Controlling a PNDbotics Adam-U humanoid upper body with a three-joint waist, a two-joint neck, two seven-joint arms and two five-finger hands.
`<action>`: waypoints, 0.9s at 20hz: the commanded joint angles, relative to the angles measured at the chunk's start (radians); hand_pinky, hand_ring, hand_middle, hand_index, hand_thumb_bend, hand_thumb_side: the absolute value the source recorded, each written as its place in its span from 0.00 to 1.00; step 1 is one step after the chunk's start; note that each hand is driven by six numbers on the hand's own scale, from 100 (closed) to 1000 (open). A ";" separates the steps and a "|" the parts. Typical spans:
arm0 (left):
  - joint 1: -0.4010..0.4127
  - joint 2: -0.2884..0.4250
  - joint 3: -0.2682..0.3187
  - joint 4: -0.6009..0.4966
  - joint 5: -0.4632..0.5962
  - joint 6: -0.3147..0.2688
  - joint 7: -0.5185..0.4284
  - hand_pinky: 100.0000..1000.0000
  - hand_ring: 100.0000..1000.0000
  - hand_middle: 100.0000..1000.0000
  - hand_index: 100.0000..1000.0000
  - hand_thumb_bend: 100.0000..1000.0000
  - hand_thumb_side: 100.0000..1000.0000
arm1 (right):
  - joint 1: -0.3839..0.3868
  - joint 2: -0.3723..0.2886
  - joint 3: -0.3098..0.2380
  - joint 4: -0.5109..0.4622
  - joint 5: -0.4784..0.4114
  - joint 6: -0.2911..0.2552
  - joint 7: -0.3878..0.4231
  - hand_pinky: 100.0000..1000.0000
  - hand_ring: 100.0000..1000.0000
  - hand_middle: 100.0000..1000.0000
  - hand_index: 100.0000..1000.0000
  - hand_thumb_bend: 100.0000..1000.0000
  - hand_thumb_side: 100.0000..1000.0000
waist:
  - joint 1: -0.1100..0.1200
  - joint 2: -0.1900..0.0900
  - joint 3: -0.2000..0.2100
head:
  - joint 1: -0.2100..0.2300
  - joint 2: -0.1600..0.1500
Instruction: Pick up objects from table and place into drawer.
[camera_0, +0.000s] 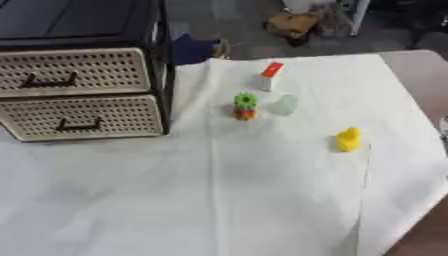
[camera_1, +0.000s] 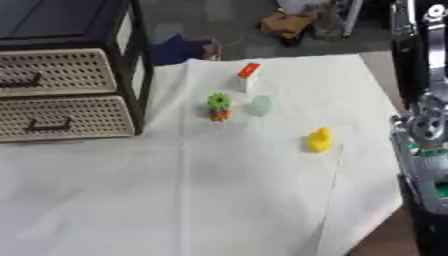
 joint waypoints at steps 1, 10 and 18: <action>-0.045 0.015 -0.012 -0.010 0.010 0.035 -0.081 0.00 0.00 0.00 0.89 0.00 1.00 | -0.007 -0.027 -0.001 -0.017 0.006 -0.001 0.005 0.64 0.53 0.54 0.85 0.23 1.00 | 0.001 -0.020 0.000 | 0.001 -0.019; -0.142 -0.024 -0.066 -0.010 -0.057 0.073 -0.149 0.00 0.00 0.00 0.95 0.00 1.00 | 0.000 -0.027 0.001 -0.017 0.004 0.001 0.010 0.64 0.53 0.54 0.85 0.23 1.00 | 0.004 -0.024 -0.001 | 0.011 -0.030; -0.195 -0.058 -0.112 -0.003 -0.090 0.118 -0.220 0.00 0.00 0.00 0.97 0.31 1.00 | 0.000 -0.026 0.003 -0.017 0.003 0.001 0.013 0.64 0.53 0.53 0.85 0.23 1.00 | 0.007 -0.025 -0.003 | 0.017 -0.030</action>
